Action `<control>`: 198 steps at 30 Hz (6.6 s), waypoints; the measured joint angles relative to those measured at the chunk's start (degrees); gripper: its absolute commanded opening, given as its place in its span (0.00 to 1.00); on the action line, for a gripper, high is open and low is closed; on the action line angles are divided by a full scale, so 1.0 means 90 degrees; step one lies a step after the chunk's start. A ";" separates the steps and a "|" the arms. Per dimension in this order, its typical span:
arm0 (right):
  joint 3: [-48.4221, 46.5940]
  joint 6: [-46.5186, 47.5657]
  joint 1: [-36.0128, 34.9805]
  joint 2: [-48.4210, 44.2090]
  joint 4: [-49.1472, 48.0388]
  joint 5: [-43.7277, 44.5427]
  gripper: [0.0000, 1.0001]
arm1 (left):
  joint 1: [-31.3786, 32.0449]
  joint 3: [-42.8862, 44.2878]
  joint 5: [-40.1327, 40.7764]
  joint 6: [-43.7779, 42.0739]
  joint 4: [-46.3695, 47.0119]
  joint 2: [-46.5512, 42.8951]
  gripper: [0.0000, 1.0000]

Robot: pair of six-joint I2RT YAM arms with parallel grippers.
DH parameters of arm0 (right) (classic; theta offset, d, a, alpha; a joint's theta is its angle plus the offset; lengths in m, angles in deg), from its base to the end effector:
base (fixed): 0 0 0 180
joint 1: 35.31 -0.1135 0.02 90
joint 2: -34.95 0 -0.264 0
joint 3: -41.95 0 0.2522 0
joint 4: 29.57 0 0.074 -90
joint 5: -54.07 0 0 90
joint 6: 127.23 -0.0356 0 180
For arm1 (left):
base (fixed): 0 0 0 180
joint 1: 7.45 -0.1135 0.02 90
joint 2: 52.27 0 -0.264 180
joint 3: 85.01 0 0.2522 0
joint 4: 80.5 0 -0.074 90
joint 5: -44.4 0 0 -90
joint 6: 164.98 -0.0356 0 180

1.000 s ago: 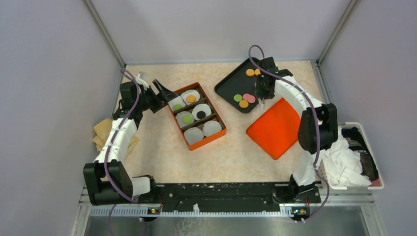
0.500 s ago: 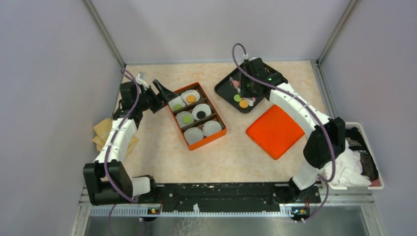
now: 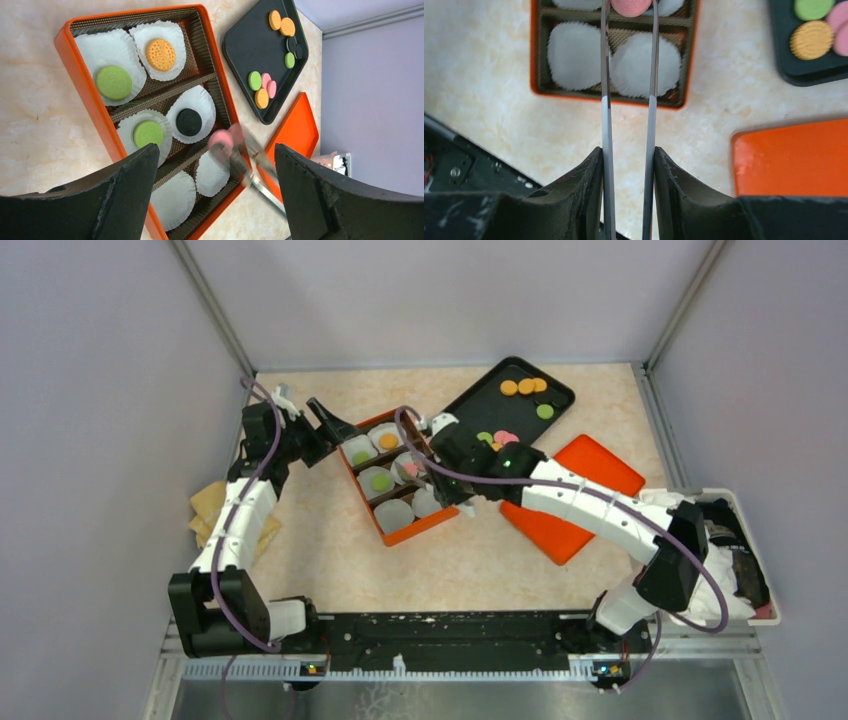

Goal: Pack the cookies

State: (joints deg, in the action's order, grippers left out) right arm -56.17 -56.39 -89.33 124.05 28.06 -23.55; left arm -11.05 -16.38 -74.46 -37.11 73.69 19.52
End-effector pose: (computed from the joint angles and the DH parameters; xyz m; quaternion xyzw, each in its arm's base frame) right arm 0.2041 0.2681 0.3354 -0.2422 0.8987 0.1284 0.3422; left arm 0.2819 0.0005 0.2994 -0.1770 0.8251 -0.3500 0.4067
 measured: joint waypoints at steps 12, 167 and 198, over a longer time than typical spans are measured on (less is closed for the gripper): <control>0.0265 -0.0355 -0.1256 0.0002 0.0160 -0.0053 0.11 | 0.0000 0.0095 -0.0002 0.0017 -0.0051 0.0053 0.91; 0.0573 -0.0063 0.3147 0.0918 -0.0087 0.0687 0.41 | 0.0000 0.0104 -0.0512 -0.0034 -0.0141 0.0316 0.91; 0.0442 -0.0051 0.1022 -0.0631 -0.0112 0.0379 0.00 | 0.0000 0.0104 -0.0498 -0.0027 -0.0143 0.0318 0.90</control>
State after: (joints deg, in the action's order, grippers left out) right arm -52.19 -56.85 -80.12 118.37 27.06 -20.14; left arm -11.05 -15.44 -78.94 -37.35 72.40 22.39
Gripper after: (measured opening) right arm 0.342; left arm 0.906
